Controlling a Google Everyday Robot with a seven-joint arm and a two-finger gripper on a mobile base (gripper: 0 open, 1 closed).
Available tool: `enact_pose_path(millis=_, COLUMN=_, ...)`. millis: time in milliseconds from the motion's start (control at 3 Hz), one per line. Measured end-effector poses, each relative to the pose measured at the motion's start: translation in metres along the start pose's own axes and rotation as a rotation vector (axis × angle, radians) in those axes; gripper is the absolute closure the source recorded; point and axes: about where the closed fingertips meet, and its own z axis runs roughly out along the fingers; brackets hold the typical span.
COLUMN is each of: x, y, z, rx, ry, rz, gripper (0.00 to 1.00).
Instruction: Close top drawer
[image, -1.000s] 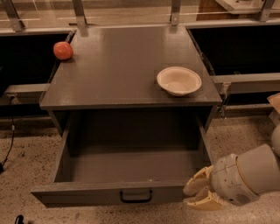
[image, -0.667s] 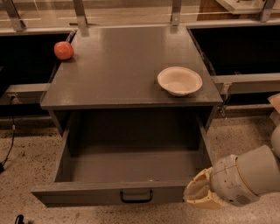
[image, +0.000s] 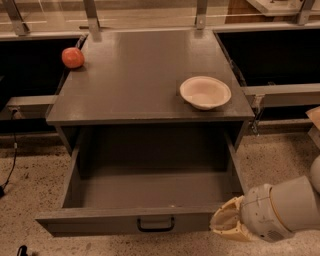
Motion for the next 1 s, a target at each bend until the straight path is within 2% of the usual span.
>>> enact_pose_path(millis=667, x=0.035, y=-0.02, z=0.047, rx=0.152, ry=-0.036, rz=-0.021, gripper=1.0)
enact_pose_path(millis=1000, x=0.039, y=-0.033, z=0.075, rx=0.198, ry=-0.056, rz=-0.06, gripper=1.0)
